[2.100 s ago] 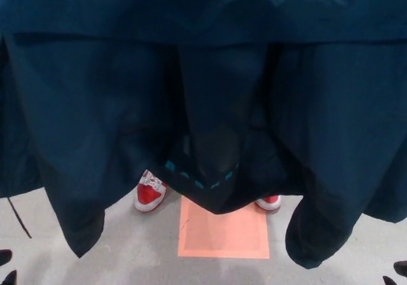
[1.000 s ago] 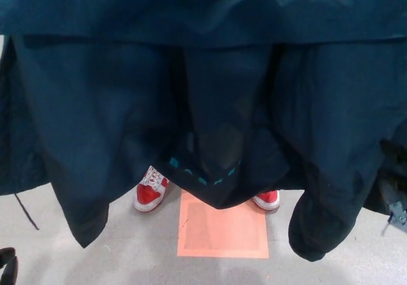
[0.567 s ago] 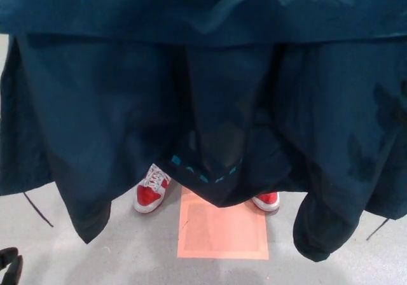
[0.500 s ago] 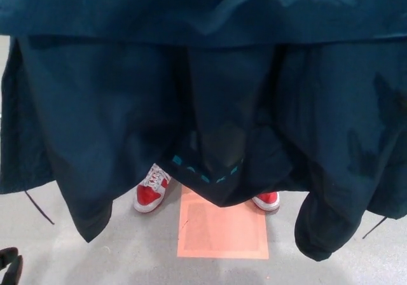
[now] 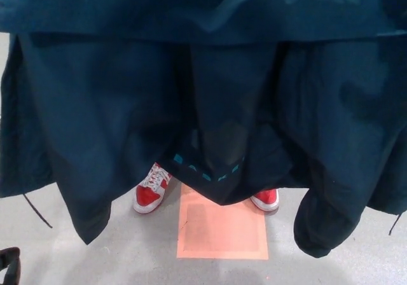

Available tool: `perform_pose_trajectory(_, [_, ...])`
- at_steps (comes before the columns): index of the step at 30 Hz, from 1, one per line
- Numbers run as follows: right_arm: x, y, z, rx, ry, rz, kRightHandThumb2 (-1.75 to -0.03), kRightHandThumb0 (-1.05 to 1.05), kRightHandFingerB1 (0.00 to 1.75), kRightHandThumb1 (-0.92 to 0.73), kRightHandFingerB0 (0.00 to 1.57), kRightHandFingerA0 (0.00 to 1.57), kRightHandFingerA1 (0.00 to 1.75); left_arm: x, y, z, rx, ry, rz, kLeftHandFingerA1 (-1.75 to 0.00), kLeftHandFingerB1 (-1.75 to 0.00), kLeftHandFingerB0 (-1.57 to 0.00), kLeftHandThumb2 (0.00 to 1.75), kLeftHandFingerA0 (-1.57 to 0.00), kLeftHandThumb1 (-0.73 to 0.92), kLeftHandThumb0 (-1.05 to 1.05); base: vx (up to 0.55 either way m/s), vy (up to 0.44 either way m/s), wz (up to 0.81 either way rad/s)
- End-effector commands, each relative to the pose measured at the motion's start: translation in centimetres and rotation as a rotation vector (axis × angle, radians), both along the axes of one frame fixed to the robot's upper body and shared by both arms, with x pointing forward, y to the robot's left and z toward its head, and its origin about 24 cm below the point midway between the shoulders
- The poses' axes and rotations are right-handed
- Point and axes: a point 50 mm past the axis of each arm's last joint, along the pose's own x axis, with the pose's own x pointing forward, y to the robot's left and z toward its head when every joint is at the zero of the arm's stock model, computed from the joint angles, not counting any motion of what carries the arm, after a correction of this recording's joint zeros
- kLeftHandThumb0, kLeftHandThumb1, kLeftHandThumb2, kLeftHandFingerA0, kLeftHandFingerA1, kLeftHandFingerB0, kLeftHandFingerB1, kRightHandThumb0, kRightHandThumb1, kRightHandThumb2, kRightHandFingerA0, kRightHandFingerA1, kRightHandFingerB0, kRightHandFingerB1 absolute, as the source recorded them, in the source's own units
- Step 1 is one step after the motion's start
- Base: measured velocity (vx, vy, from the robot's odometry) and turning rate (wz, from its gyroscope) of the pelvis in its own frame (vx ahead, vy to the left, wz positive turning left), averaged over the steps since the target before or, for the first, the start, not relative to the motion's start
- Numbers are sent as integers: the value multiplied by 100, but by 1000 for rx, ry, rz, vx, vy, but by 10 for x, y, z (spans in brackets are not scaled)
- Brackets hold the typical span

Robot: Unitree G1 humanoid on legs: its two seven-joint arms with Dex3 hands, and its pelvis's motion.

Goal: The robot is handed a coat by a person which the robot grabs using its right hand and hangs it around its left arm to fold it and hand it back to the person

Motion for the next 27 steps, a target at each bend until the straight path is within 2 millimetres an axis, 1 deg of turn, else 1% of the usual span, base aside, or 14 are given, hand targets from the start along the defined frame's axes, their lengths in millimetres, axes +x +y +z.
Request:
perform_pose_trajectory(1, [-18, 32, 103, -250, -50, 315, -101, -38, 47, -38, 0, 0, 48, -4, 12, 9, 28, -51, -14, -42, -40, -4, 105, -4, 72, -70, 0, 0, 0])
perform_pose_trajectory(2, [-14, 35, 108, -295, -40, 277, -101, -38, 47, -38, 0, 0, 48, -3, 11, 9, 27, -58, -18, -42, -39, -4, 105, -4, 72, -70, 0, 0, 0])
perform_pose_trajectory(3, [-8, 38, 113, -364, -19, 230, -83, -89, 22, -67, 8, 11, 28, -2, 11, 10, 28, -59, -22, -40, -37, -4, 107, -4, 74, -69, 0, 0, 0])
perform_pose_trajectory(12, [61, 71, 126, -744, 389, 100, -106, -85, 16, -69, 0, 0, 20, 1, 10, 10, 44, -50, -24, -42, -40, -6, 106, -3, 74, -70, 0, 0, 0])
perform_pose_trajectory(14, [80, 80, 124, -783, 484, 95, -65, -80, 21, -82, 0, 0, 23, 2, 10, 10, 36, -50, -23, -42, -39, -5, 106, -3, 73, -71, 0, 0, 0])
perform_pose_trajectory(15, [86, 84, 123, -808, 510, 78, -106, -82, 19, -68, 0, 0, 20, 3, 10, 11, 34, -49, -22, -30, -28, -10, 70, -10, 92, -69, 0, 0, 0])
perform_pose_trajectory(16, [96, 89, 120, -846, 556, 57, -106, -86, 15, -69, 0, 0, 16, 4, 9, 11, 33, -49, -20, -41, -40, -4, 106, -4, 73, -70, 0, 0, 0])
perform_pose_trajectory(19, [123, 101, 108, -886, 728, 67, -104, -84, 15, -66, 0, 0, 17, 6, 10, 13, 45, -57, -40, -30, -28, -9, 72, -10, 92, -68, 0, 0, 0])
perform_pose_trajectory(20, [136, 108, 100, -920, 772, 62, -86, -86, 15, -64, 0, 0, 19, 7, 10, 14, 40, -61, -39, -30, -28, -9, 73, -10, 92, -67, 0, 0, 0])
perform_pose_trajectory(22, [148, 114, 92, -962, 837, 45, -102, -82, 18, -64, 0, 0, 20, 6, 9, 13, 35, -67, -51, -29, -26, -7, 75, -8, 92, -67, 0, 0, 0])
perform_pose_trajectory(24, [162, 121, 80, -983, 956, 87, -99, -82, 17, -59, 0, 0, 19, 4, 9, 13, 45, -74, -68, -35, -31, -7, 109, -7, 80, -77, 0, 0, 0])
perform_pose_trajectory(25, [167, 124, 77, -991, 995, 107, -62, -83, 14, -73, 0, 0, 21, 4, 9, 14, 46, -76, -69, -36, -32, -7, 109, -7, 80, -76, 0, 0, 0])
perform_pose_trajectory(26, [170, 125, 74, -995, 1019, 125, -62, -83, 14, -73, 0, 0, 21, 4, 9, 14, 46, -79, -65, -36, -32, -7, 109, -7, 80, -76, 0, 0, 0])
perform_pose_trajectory(27, [174, 129, 70, -1018, 1050, 129, -98, -87, 10, -58, 0, 0, 16, 4, 9, 14, 50, -78, -62, -30, -28, -8, 74, -9, 92, -68, 0, 0, 0])
